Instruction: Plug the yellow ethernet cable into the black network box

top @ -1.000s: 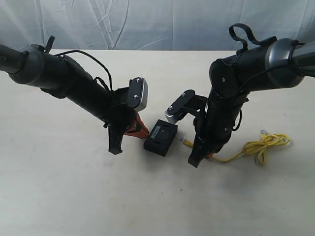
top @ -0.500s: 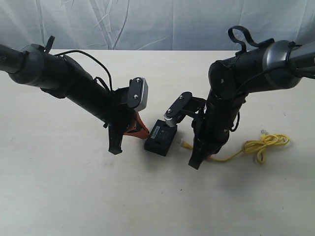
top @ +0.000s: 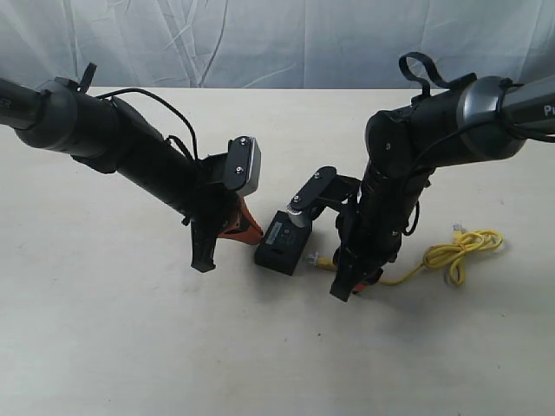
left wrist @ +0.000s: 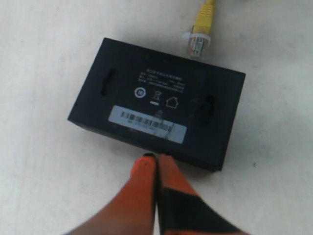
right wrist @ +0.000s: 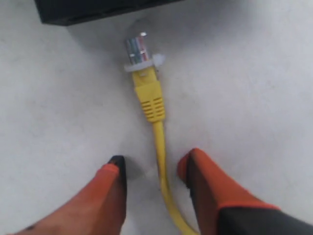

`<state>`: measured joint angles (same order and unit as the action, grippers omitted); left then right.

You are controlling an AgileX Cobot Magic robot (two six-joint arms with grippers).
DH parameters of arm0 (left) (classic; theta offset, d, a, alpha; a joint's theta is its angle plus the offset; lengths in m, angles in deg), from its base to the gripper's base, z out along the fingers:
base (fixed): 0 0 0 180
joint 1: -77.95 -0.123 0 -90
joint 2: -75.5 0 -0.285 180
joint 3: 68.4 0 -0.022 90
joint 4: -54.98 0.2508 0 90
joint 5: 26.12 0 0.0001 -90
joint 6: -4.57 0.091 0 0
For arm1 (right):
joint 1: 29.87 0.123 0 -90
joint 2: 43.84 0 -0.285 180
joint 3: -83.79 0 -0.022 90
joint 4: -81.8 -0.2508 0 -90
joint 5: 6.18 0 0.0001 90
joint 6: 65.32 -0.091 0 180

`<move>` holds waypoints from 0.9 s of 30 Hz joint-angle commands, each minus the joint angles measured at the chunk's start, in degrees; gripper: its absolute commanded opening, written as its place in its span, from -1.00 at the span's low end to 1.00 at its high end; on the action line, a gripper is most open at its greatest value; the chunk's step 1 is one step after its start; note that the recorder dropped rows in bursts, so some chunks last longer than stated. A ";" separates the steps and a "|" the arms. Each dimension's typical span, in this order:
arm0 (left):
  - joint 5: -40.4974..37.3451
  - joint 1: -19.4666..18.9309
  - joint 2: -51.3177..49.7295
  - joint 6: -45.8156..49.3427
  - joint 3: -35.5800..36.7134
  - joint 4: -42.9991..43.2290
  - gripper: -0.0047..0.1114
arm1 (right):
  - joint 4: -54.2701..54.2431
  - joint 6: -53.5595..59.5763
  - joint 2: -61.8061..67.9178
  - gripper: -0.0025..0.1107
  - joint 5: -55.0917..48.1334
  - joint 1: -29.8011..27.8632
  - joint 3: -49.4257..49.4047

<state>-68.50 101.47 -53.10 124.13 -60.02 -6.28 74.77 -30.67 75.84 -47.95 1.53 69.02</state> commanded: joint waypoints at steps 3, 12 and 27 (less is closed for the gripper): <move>-0.36 0.05 0.05 -0.25 -0.16 -0.83 -0.92 | 1.55 1.49 -3.99 -0.21 0.05 -1.12 -0.12; -0.36 0.05 0.05 -0.51 -0.16 -0.83 -0.92 | -27.42 30.80 -4.71 -0.21 3.33 -10.90 -8.35; -0.13 0.05 0.05 -0.50 -0.16 -0.83 -0.92 | -29.72 36.68 -3.98 -0.79 9.53 -10.68 -12.02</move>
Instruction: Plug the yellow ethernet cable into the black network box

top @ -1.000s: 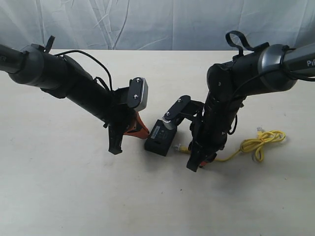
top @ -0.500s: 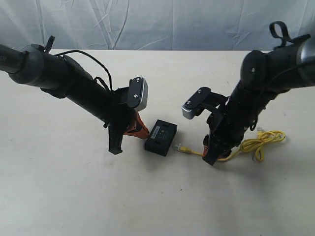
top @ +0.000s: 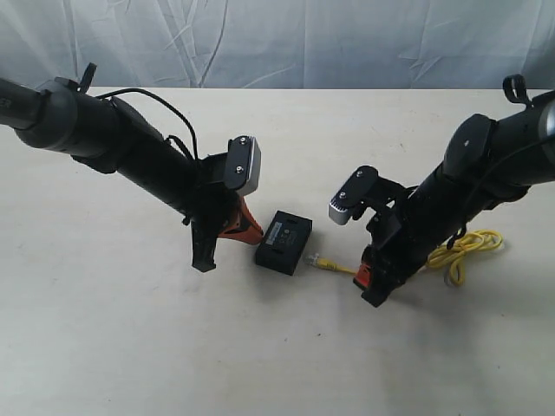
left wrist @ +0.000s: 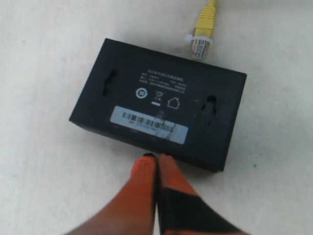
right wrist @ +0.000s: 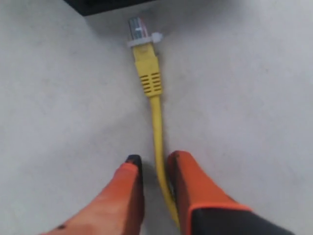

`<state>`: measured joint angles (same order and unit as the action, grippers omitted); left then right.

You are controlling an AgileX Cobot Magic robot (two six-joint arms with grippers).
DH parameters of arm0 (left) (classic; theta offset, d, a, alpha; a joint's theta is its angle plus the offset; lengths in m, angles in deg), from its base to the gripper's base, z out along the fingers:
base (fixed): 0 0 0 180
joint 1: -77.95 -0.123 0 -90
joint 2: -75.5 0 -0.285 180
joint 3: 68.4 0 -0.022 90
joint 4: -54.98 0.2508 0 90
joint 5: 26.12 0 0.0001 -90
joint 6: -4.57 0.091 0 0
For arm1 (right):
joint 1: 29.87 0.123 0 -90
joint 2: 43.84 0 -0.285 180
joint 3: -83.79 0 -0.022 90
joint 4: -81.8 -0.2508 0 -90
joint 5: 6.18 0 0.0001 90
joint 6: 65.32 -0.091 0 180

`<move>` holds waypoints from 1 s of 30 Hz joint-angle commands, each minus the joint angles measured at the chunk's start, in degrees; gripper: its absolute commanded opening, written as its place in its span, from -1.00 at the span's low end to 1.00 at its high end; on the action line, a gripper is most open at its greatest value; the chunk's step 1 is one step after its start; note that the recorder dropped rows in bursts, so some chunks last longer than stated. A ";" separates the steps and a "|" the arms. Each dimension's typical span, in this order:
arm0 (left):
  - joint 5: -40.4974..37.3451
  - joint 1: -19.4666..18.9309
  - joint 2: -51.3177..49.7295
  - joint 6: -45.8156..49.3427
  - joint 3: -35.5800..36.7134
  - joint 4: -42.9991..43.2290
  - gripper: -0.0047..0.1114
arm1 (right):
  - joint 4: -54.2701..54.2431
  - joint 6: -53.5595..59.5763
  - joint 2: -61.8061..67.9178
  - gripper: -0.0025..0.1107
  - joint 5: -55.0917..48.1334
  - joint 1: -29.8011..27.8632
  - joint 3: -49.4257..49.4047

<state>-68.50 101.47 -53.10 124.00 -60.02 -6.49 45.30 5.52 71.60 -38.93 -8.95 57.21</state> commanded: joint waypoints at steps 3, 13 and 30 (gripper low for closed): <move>-0.13 0.05 0.05 -0.38 -0.16 -0.62 -0.92 | -0.15 0.26 0.62 -0.97 0.50 -0.19 -0.21; -0.13 0.05 0.05 -0.38 -0.16 -0.62 -0.92 | 2.38 -0.05 -2.72 -0.97 -3.42 -0.19 2.79; -0.13 0.05 0.05 -0.38 -0.16 -0.62 -0.92 | 16.13 -7.86 -3.30 -0.97 -0.61 5.29 2.79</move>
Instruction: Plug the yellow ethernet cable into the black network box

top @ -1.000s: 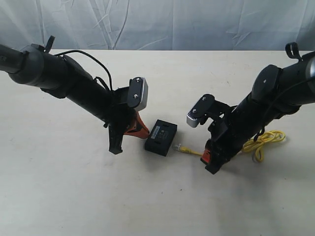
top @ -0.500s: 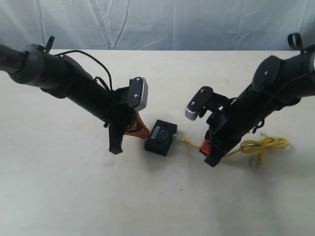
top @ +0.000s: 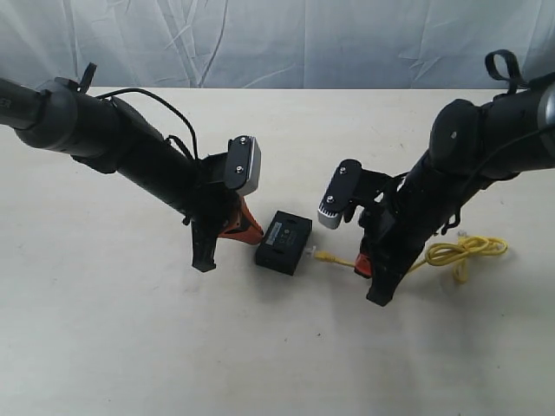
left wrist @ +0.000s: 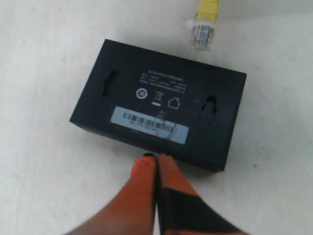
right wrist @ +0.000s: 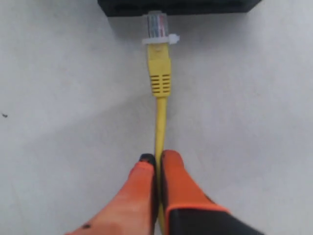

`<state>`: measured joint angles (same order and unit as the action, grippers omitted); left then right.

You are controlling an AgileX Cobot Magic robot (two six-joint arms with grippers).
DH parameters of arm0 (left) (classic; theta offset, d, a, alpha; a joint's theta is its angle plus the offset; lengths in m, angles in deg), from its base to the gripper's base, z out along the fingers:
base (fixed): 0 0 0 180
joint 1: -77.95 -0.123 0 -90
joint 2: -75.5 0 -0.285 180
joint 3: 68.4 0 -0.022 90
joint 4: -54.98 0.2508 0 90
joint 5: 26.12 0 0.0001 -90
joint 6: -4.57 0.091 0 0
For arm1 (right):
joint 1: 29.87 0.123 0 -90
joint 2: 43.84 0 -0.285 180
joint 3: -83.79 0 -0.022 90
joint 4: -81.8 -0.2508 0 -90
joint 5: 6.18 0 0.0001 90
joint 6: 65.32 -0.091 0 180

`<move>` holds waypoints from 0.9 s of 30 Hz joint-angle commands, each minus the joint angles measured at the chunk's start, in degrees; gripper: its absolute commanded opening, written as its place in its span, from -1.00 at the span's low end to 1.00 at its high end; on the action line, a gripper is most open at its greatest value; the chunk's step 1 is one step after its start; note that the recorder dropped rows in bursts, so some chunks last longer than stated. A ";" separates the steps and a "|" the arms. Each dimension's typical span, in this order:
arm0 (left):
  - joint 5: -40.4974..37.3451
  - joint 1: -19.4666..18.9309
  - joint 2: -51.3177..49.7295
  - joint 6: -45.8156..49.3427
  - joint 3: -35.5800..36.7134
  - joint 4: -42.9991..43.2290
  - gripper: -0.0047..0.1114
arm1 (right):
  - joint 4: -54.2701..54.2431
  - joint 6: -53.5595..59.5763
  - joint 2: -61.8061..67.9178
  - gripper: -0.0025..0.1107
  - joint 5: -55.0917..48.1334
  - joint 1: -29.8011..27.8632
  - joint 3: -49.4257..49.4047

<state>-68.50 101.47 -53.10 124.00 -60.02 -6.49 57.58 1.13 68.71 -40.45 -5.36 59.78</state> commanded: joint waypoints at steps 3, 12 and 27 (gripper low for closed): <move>-0.13 0.05 0.05 -0.38 -0.16 -0.62 -0.92 | 4.11 -3.47 -0.41 -0.97 0.68 2.88 0.22; -0.13 0.05 0.05 -0.38 -0.16 -0.62 -0.92 | 5.64 -5.98 -0.41 -0.97 1.98 3.62 0.11; -0.13 0.05 0.05 -0.38 -0.16 -0.62 -0.92 | 9.78 -12.25 -0.41 -0.97 3.16 3.62 0.11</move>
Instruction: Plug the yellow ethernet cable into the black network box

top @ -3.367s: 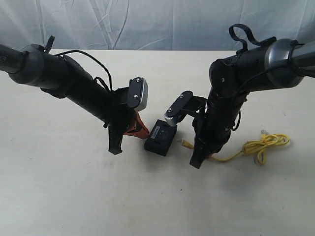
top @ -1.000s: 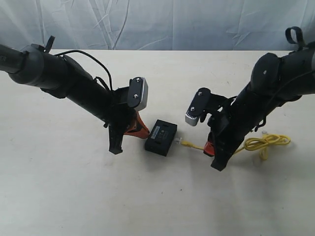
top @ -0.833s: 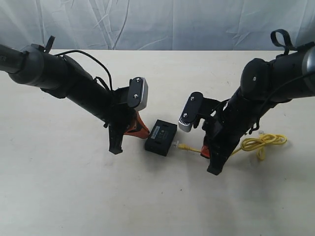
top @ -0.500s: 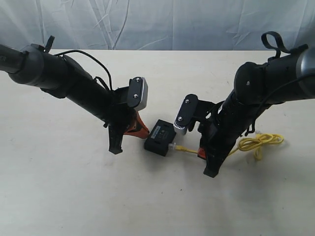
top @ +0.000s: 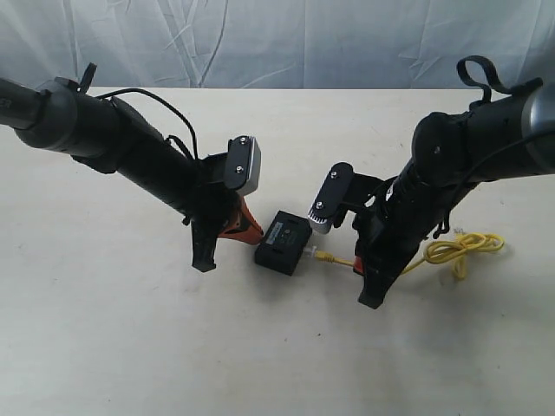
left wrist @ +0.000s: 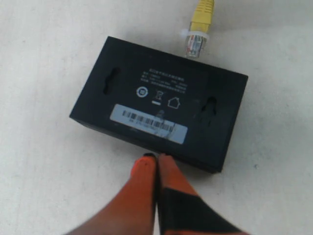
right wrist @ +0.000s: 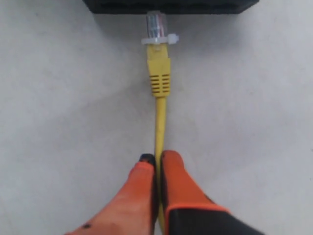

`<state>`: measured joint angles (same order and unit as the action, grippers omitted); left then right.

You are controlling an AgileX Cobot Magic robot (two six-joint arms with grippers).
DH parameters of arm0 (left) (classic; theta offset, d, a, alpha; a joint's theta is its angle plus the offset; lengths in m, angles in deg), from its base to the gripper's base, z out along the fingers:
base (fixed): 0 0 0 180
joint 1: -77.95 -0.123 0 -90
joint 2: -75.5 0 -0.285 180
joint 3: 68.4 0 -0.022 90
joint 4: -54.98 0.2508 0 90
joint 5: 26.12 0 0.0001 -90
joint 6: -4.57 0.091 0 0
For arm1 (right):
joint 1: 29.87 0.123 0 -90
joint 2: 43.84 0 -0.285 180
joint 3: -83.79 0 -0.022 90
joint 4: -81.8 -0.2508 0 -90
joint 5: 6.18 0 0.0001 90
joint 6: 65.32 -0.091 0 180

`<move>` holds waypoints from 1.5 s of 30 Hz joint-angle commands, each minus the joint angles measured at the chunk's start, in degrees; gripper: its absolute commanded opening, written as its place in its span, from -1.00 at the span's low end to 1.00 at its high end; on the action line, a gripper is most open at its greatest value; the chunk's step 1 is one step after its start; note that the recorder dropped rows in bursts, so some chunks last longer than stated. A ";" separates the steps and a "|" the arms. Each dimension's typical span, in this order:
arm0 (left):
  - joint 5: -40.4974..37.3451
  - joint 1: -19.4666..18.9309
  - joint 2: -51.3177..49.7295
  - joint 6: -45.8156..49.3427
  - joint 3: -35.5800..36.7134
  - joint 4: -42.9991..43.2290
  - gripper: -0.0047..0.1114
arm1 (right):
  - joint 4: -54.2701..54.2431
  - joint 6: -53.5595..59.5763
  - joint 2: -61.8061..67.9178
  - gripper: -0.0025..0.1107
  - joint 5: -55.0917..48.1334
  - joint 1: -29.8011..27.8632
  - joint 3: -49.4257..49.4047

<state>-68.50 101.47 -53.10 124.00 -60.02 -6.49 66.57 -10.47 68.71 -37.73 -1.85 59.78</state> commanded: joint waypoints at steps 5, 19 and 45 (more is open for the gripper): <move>-0.13 0.05 0.05 -0.38 -0.16 -0.62 -0.92 | 0.66 -0.65 -0.41 -0.97 -0.36 0.11 0.11; -0.21 0.05 0.05 -0.38 -0.16 -0.62 -0.92 | 16.63 -18.59 -0.41 -0.97 1.07 4.15 0.11; -0.21 0.05 0.05 -0.38 -0.16 -0.62 -0.92 | 16.49 -19.13 -0.41 -0.97 3.11 7.10 0.11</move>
<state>-68.50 101.47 -53.10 124.00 -60.02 -6.49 83.33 -29.14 68.71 -36.13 5.27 59.78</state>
